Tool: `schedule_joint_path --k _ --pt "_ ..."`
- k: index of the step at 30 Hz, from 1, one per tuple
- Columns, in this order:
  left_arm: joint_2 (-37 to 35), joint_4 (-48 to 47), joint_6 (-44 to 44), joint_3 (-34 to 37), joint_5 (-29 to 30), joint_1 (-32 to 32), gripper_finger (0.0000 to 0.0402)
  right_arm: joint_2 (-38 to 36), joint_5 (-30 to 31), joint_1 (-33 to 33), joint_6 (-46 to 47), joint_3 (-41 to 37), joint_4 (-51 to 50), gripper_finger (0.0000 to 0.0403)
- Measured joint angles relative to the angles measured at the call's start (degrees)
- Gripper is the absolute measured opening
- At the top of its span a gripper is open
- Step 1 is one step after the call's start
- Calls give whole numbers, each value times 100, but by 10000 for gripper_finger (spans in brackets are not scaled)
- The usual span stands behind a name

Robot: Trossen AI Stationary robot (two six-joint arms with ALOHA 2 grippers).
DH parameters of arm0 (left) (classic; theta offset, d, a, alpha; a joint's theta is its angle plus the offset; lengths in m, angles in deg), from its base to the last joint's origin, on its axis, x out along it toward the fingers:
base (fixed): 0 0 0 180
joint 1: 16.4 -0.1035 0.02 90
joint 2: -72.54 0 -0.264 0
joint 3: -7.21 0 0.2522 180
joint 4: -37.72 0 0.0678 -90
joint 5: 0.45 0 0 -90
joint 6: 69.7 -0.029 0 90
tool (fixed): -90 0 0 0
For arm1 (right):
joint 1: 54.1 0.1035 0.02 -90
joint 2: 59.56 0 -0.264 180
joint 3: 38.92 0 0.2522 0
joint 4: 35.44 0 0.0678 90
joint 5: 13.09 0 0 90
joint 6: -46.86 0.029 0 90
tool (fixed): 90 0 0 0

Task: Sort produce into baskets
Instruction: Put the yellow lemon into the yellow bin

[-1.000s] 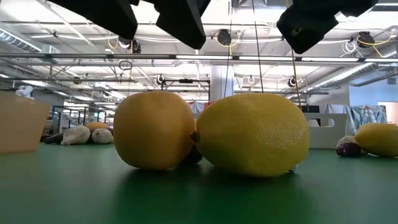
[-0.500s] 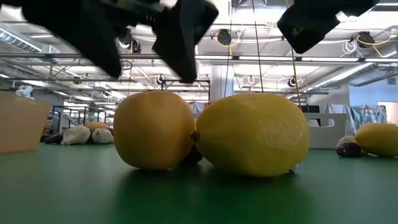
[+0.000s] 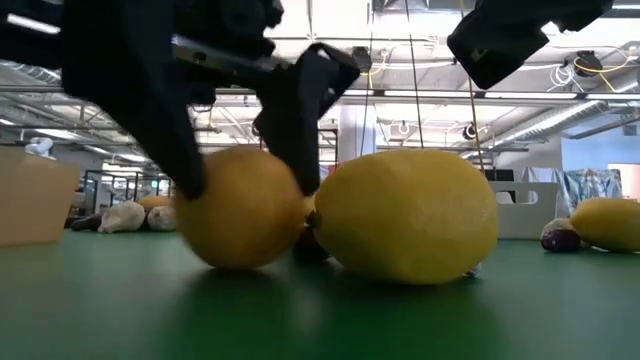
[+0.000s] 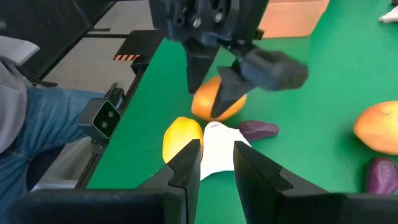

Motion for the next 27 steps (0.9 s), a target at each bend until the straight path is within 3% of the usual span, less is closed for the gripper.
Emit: schedule_joint_path --k 8,21,27 --pt "57 -122 41 -2 -132 -67 270 0 2 0 2 0 -30 86" --pt "54 -423 919 -2 -165 -113 270 -2 4 0 2 0 -30 86" --pt "16 -138 492 -20 -162 -108 270 -2 4 2 4 0 -30 86"
